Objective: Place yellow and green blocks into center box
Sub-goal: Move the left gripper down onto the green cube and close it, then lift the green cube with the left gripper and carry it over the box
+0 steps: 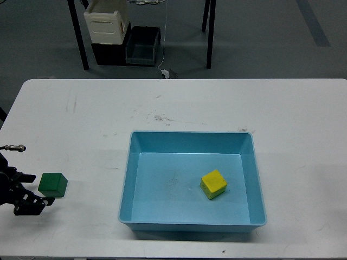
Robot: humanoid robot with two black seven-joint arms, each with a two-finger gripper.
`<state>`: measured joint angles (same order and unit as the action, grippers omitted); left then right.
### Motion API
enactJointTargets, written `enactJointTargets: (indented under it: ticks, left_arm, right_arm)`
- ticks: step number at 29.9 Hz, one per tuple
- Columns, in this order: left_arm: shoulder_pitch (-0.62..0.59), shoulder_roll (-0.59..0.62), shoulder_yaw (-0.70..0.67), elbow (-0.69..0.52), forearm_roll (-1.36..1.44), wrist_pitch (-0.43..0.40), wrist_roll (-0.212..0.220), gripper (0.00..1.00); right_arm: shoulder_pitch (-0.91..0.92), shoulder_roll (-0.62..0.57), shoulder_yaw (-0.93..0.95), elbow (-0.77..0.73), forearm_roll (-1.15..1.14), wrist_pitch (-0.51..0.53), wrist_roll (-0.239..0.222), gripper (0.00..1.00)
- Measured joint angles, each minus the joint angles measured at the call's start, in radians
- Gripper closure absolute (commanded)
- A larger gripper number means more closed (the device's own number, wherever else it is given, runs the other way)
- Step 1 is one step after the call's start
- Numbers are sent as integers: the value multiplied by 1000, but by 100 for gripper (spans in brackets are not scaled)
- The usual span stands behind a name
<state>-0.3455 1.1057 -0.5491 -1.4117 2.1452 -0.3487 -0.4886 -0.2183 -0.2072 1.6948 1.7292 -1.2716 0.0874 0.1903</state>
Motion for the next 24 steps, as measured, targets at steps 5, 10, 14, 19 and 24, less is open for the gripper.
enactJointTargets:
  ticks: [5,10,14,19,24]
  left_arm:
    - [-14,-23,1,0,-11,-5,0,0]
    - [-22,-38,14,0,-19,-5,0,4]
    - [-23,-42,17,0,-17,2,0,12]
    - [-35,-44,21,0,-15,7,0,34]
    - [-39,-47,27,-2,-11,33,0,40]
  right_arm:
    - [-6,0,1,-1,0,-10,0,0]
    - [-8,0,1,-2,-1,-14,0,0]
    - [-9,0,1,-3,-1,-21,0,0]
    - [-9,0,-1,-4,-1,-27,0,0]
    - [-9,0,3,-4,-1,-30,0,0]
